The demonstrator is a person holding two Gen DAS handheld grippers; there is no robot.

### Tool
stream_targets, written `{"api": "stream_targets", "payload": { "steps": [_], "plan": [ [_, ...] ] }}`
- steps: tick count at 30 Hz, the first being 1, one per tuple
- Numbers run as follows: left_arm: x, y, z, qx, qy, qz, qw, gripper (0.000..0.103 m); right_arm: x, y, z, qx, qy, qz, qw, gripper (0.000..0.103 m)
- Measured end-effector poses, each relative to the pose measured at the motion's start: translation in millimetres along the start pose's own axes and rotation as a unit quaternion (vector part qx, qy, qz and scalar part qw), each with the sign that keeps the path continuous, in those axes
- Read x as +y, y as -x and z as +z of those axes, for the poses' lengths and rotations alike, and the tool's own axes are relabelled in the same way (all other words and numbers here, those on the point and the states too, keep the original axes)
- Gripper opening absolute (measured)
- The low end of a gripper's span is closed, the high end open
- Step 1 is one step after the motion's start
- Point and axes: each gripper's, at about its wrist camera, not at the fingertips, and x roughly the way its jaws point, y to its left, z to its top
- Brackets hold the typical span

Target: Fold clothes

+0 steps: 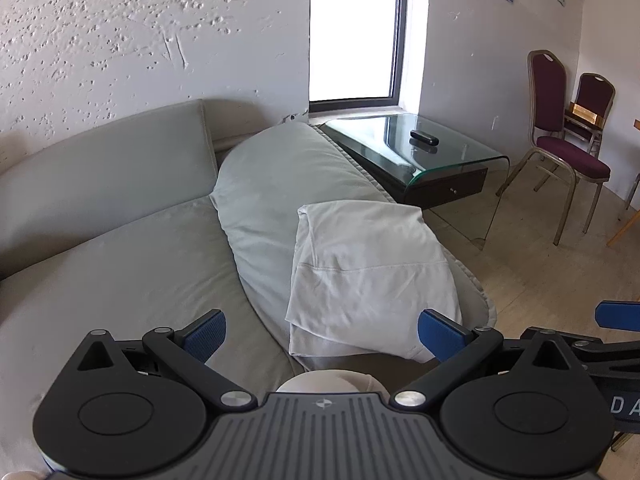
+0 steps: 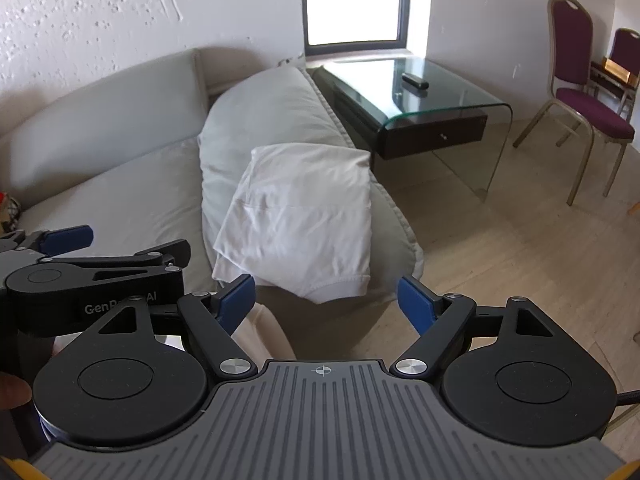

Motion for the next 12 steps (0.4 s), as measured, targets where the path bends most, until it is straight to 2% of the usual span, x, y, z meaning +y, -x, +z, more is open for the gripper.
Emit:
{"api": "stream_targets", "payload": {
  "steps": [12],
  "plan": [
    [4, -15, -1, 0.024, 0.006, -0.016, 0.9996, 0.102, -3, -11, -1, 0.011, -0.009, -0.002, 1.0, 0.083]
  ]
}}
